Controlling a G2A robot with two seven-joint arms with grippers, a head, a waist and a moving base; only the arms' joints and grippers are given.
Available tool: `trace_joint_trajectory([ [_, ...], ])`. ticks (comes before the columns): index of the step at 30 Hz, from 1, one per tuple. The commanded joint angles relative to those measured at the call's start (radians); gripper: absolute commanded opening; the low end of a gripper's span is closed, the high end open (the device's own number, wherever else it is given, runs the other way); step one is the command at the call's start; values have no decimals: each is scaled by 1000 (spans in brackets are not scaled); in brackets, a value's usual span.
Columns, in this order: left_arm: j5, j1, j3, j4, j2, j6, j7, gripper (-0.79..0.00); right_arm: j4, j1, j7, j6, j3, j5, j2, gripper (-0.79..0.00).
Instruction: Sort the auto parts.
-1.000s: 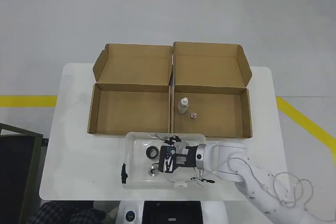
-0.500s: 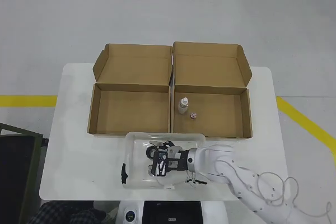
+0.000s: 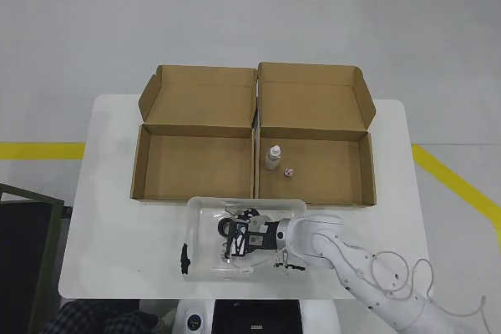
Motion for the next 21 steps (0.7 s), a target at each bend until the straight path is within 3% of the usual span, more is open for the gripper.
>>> trace_joint_trajectory([
  [1,0,0,0,0,0,0,0,0,15,6,-7,3,-5,1,-5,-228],
  [7,0,0,0,0,0,0,0,0,47,25,-22,7,-26,7,-20,-222],
  [10,0,0,0,0,0,0,0,0,62,35,-27,10,-34,11,-28,-259],
  [14,0,0,0,0,0,0,0,0,84,46,-34,11,-43,15,-37,-385],
  [18,0,0,0,0,0,0,0,0,100,51,-38,9,-47,18,-44,-413],
  [21,0,0,0,0,0,0,0,0,104,50,-50,7,-41,32,-47,-566],
])
